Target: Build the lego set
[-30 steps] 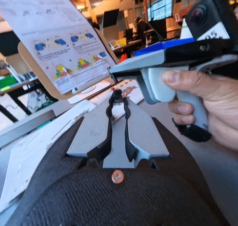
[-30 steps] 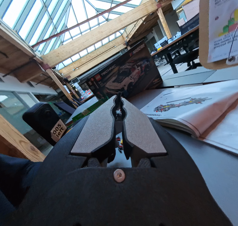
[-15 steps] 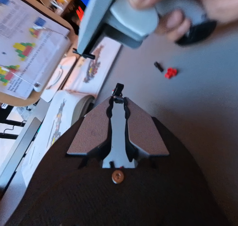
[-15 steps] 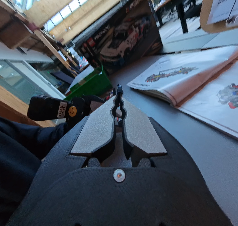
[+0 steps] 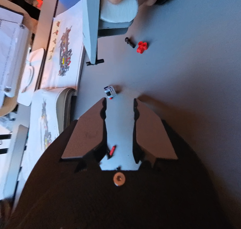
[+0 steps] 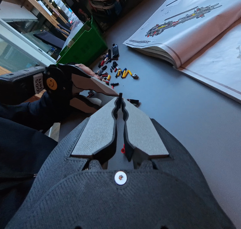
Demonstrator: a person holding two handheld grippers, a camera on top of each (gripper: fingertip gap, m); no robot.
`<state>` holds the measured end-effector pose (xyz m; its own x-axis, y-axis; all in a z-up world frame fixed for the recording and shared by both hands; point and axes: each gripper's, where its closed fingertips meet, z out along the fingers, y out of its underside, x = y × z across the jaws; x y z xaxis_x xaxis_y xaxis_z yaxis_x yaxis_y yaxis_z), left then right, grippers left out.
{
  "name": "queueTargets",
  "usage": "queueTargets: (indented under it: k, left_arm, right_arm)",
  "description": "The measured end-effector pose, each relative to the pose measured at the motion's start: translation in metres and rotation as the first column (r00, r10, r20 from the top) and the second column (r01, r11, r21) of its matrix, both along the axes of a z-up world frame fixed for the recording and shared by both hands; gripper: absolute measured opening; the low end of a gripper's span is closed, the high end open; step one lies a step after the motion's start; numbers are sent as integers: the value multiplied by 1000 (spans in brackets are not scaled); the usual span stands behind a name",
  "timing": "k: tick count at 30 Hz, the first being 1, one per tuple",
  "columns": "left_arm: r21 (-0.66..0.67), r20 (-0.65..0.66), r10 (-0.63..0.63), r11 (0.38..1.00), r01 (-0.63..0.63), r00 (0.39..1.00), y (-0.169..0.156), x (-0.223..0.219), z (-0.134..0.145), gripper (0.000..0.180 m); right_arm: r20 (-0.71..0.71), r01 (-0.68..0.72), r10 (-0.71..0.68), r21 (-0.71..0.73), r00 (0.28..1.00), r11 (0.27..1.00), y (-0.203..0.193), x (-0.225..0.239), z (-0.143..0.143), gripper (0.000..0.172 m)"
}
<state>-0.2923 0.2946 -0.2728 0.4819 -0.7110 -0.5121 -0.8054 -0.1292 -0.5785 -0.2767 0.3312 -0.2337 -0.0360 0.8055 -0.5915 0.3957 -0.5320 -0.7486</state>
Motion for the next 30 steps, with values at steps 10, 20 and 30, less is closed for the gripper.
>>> queueTargets:
  k: [10,20,30]
  left_arm:
    - [-359,274,235,925,-127,933,22,2,24,28]
    - [-540,92,230,829,-146,969,21,3,-15,16]
    - [335,-178,-136,923,190,975,7,15,34,14]
  right_arm:
    - [33,-1,1,-3,999,1000,6,11,-4,0]
    - [174,3,-24,120,984,993,6,17,-21,0]
    - [298,-19,-42,198,954,980,4,13,-46,11]
